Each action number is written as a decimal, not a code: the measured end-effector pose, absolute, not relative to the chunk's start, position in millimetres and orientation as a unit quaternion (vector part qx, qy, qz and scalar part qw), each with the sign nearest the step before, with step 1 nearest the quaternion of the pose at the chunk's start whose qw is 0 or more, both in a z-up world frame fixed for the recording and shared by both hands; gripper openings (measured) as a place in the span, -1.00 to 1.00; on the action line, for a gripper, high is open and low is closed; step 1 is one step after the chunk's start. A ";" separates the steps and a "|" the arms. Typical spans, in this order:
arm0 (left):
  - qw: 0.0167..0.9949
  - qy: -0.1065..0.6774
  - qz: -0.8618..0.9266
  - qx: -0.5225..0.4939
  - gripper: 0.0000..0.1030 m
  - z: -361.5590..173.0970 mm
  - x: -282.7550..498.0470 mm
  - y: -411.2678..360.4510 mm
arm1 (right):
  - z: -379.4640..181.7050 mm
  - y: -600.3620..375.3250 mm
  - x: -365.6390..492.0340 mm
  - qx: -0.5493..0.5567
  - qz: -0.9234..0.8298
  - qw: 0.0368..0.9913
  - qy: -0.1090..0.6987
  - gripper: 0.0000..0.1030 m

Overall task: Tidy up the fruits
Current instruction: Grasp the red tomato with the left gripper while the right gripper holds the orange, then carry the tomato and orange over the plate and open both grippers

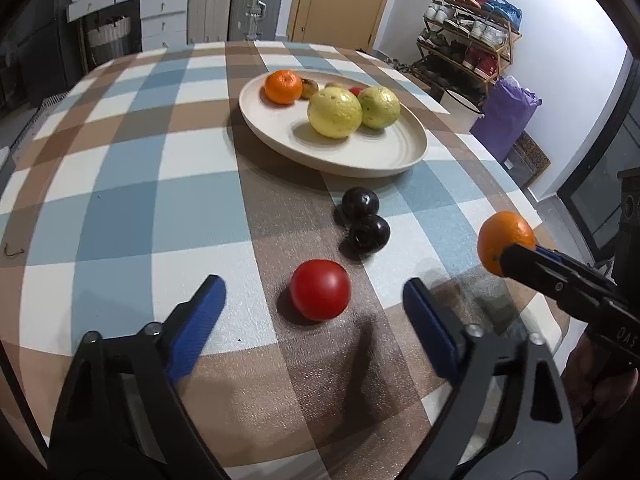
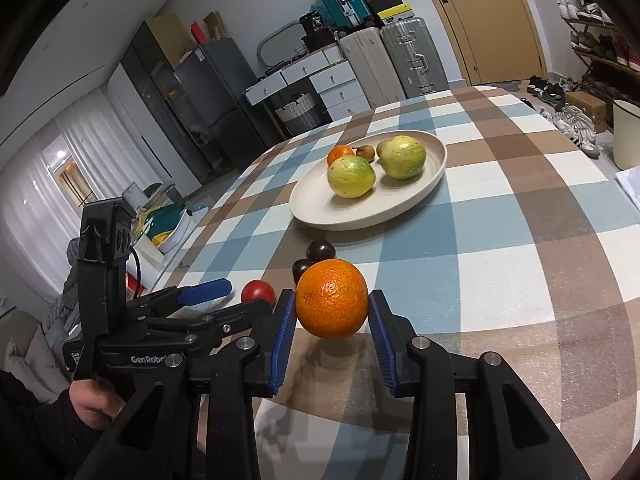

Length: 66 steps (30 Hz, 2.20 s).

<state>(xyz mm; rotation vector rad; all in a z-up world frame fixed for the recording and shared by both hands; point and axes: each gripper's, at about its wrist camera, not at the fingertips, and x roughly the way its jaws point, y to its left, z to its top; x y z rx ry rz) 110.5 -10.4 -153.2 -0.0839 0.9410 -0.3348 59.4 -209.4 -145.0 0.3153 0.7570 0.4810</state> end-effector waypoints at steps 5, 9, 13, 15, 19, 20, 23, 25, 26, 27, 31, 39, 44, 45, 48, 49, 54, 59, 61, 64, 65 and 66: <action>0.868 0.458 -0.183 -0.054 0.19 -157.0 110.8 -5.2 | -144.5 -215.0 57.3 0.156 0.228 0.890 0.364 -0.28; 0.862 0.458 -0.208 -0.062 -0.47 -157.3 112.0 -2.5 | -144.6 -216.6 56.5 0.159 0.227 0.890 0.362 -0.28; 0.868 0.444 -0.212 -0.075 -0.48 -154.7 108.7 1.4 | -144.0 -216.4 55.1 0.159 0.231 0.890 0.360 -0.28; 0.872 0.435 -0.214 -0.074 -0.48 -149.8 105.5 1.7 | -143.1 -216.7 53.1 0.159 0.232 0.890 0.359 -0.28; 0.873 0.432 -0.215 -0.075 -0.48 -142.9 103.8 3.9 | -142.3 -217.1 53.3 0.159 0.234 0.890 0.359 -0.28; 0.873 0.431 -0.215 -0.076 -0.48 -140.5 104.1 4.9 | -141.5 -217.0 53.8 0.159 0.234 0.890 0.358 -0.28; 0.875 0.425 -0.217 -0.078 -0.48 -133.6 104.1 6.4 | -138.5 -215.6 57.1 0.159 0.239 0.889 0.356 -0.28; 0.878 0.418 -0.218 -0.077 -0.48 -126.5 107.3 6.9 | -135.3 -213.9 59.7 0.156 0.242 0.890 0.354 -0.28; 0.880 0.416 -0.217 -0.076 -0.48 -123.8 109.1 6.9 | -134.1 -213.0 61.8 0.155 0.244 0.889 0.354 -0.28; 0.880 0.413 -0.219 -0.076 -0.48 -120.0 112.1 7.6 | -133.1 -212.3 63.4 0.155 0.246 0.889 0.354 -0.28; 0.888 0.401 -0.213 -0.076 -0.48 -105.5 128.0 10.6 | -128.3 -209.3 76.0 0.151 0.253 0.887 0.356 -0.28; 0.892 0.386 -0.219 -0.087 -0.48 -79.1 178.1 13.6 | -116.0 -210.5 118.8 0.156 0.263 0.882 0.358 -0.28; 0.890 0.385 -0.227 -0.093 -0.48 -70.0 211.7 10.3 | -108.0 -211.7 149.1 0.158 0.268 0.880 0.358 -0.28; 0.889 0.386 -0.229 -0.093 -0.47 -69.3 218.6 8.7 | -106.5 -212.1 156.0 0.160 0.269 0.879 0.359 -0.28; 0.884 0.390 -0.237 -0.097 -0.47 -68.3 239.2 3.6 | -103.5 -210.8 171.8 0.161 0.271 0.878 0.361 -0.28; 0.883 0.392 -0.239 -0.099 -0.47 -69.0 246.1 2.2 | -102.5 -210.7 178.9 0.161 0.271 0.877 0.362 -0.28; 0.874 0.402 -0.245 -0.117 -0.47 -72.3 277.4 -2.1 | -99.3 -210.8 208.7 0.169 0.268 0.875 0.367 -0.28; 0.864 0.415 -0.257 -0.120 -0.47 -76.6 303.9 -10.2 | -100.9 -209.9 233.9 0.169 0.266 0.871 0.377 -0.28; 0.861 0.420 -0.259 -0.122 -0.47 -79.8 313.3 -11.8 | -101.7 -207.7 243.6 0.161 0.264 0.871 0.381 -0.28; 0.852 0.432 -0.263 -0.133 -0.47 -87.9 327.1 -13.3 | -104.8 -205.6 255.4 0.155 0.265 0.869 0.388 -0.28; 0.849 0.436 -0.265 -0.138 -0.47 -90.6 330.4 -13.6 | -106.5 -205.4 260.0 0.157 0.268 0.867 0.390 -0.28; 0.844 0.442 -0.268 -0.142 -0.47 -93.8 333.6 -14.6 | -107.5 -205.6 262.7 0.161 0.271 0.865 0.390 -0.28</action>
